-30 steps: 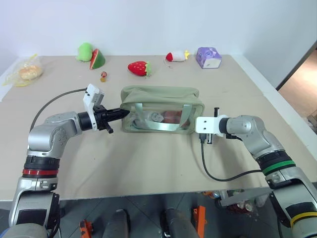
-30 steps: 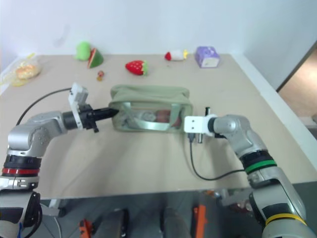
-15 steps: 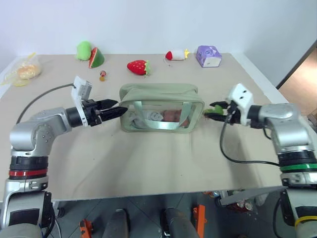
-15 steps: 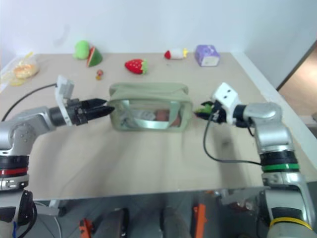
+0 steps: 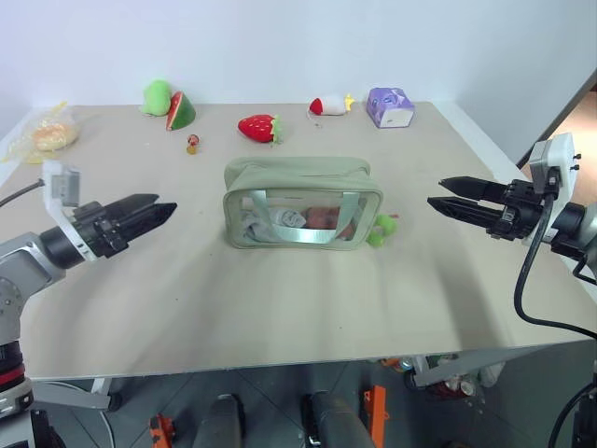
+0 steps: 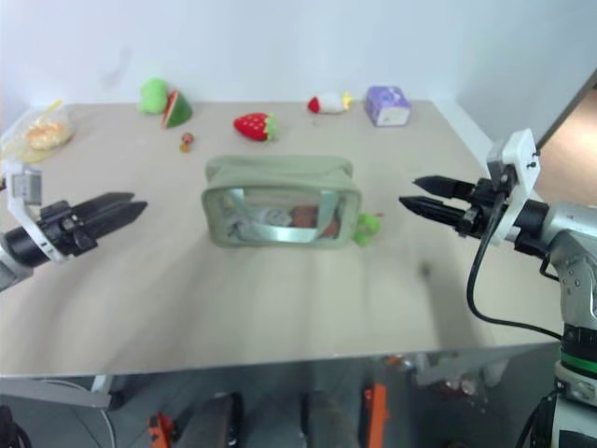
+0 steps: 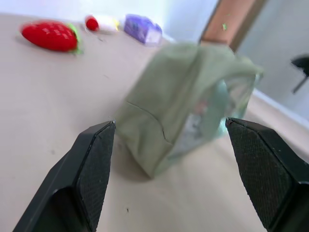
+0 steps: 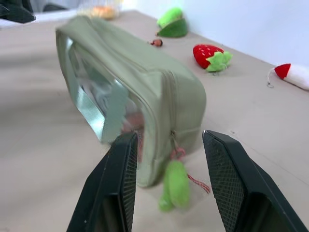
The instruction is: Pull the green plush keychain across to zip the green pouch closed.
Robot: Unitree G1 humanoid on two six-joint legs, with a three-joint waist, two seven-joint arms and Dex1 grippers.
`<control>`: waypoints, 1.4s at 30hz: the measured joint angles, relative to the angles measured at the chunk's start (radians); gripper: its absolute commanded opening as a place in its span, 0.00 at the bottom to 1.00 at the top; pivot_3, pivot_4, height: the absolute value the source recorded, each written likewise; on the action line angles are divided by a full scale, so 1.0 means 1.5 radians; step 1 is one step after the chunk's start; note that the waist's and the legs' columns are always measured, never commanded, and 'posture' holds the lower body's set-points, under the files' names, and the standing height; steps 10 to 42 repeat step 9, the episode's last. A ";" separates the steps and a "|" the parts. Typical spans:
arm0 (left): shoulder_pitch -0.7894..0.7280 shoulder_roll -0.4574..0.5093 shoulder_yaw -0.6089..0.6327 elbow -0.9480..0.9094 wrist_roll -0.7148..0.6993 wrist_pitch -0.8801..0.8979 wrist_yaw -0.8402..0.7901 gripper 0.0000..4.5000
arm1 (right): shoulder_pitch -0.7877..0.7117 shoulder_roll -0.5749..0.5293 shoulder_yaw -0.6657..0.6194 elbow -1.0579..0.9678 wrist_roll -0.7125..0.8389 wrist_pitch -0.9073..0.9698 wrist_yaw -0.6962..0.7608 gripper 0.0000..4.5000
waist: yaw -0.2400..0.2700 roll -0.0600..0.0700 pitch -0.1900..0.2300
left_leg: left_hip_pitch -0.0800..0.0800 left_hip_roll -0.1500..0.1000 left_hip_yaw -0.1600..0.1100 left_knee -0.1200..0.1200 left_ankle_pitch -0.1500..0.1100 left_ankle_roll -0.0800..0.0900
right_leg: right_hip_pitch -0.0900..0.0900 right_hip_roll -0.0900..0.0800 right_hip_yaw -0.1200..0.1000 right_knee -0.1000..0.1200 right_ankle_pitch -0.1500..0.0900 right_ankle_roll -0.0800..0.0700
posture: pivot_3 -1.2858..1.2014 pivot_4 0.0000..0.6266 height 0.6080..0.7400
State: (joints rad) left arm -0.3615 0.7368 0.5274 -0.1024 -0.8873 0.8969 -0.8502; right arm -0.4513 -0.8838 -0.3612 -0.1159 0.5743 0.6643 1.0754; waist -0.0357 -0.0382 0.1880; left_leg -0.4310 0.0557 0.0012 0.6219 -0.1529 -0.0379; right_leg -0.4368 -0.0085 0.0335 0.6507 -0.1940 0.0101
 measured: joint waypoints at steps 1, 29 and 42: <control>0.000 -0.005 0.011 0.000 -0.012 0.000 0.008 0.84 | 0.009 0.005 0.000 -0.013 0.010 0.008 -0.010 0.49 | 0.000 0.000 0.000 | 0.000 0.000 0.000 0.000 0.000 0.000 | 0.000 0.000 0.000 0.000 0.000 0.000 | 0.52 0.24 1.00; 0.024 -0.010 0.015 -0.005 -0.042 0.000 0.027 0.84 | 0.032 0.021 0.000 -0.067 0.061 0.034 -0.064 0.49 | 0.001 0.000 0.000 | 0.000 0.000 0.000 -0.001 0.000 0.000 | -0.001 0.000 0.000 0.000 0.000 0.000 | 0.52 0.24 1.00; 0.024 -0.010 0.015 -0.005 -0.042 0.000 0.027 0.84 | 0.032 0.021 0.000 -0.067 0.061 0.034 -0.064 0.49 | 0.001 0.000 0.000 | 0.000 0.000 0.000 -0.001 0.000 0.000 | -0.001 0.000 0.000 0.000 0.000 0.000 | 0.52 0.24 1.00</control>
